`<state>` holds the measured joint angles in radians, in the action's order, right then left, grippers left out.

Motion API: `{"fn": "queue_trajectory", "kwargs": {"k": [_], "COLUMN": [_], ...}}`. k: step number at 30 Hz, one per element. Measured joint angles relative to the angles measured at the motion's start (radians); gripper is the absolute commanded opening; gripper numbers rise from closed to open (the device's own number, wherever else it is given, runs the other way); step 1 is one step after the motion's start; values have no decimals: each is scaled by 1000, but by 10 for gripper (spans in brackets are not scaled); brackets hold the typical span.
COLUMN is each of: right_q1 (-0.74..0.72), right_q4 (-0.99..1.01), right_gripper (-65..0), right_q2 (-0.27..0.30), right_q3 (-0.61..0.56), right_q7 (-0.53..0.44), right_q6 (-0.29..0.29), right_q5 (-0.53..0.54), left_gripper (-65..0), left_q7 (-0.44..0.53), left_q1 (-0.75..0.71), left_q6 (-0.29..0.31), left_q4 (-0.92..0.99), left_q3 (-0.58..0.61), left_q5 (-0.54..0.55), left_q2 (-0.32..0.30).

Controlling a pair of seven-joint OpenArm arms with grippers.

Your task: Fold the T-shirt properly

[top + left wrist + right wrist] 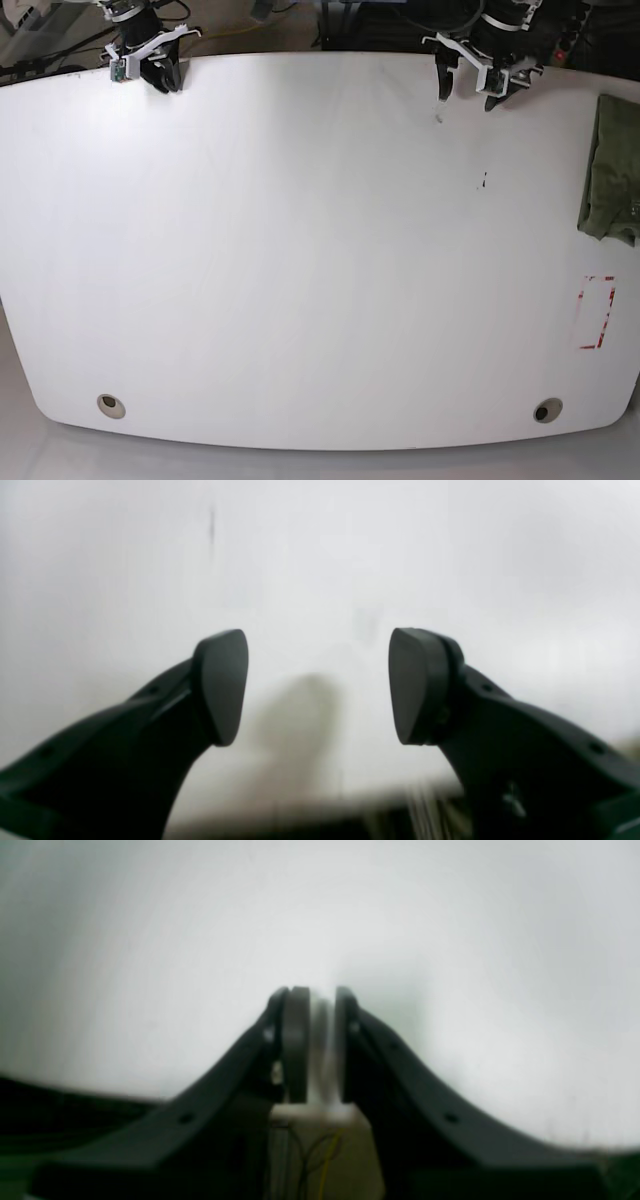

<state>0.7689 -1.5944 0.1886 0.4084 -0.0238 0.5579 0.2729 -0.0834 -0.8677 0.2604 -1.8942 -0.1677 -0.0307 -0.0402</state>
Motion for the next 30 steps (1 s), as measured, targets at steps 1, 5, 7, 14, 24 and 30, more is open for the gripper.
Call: {"fn": "queue_trajectory", "kwargs": {"k": [1,5,7,14,24,30], "right_q1": [19,119,192,386,250,80], "right_q4": [0,-8,-8,12,278,518], "right_gripper": [-568,-569,-569,-569,-569,-569], "right_q2": [0,0,1,3,2,-12], "right_q3": [2,1,0,-8,-106,-148], "right_q7": [-3,-12,-2,3,-18,-8], "right_q6": [3,7,3,4,5,-6], "right_q5": [8,56,75,91,57,-142], "left_gripper": [-242,-242,-242,-242,-242,-242], "left_q7": [0,15,9,14,29,18], "left_q1": [-23,-133,-201,-345,-145,15], "left_q6": [1,1,2,1,1,1], "left_q4": [-11,-50,-51,48,481,742], "left_q3": [-2,-2,-1,-1,4,4], "left_q5": [1,2,1,1,1,-5], "left_q2": [-1,-2,-2,-5,-12,-14]}}
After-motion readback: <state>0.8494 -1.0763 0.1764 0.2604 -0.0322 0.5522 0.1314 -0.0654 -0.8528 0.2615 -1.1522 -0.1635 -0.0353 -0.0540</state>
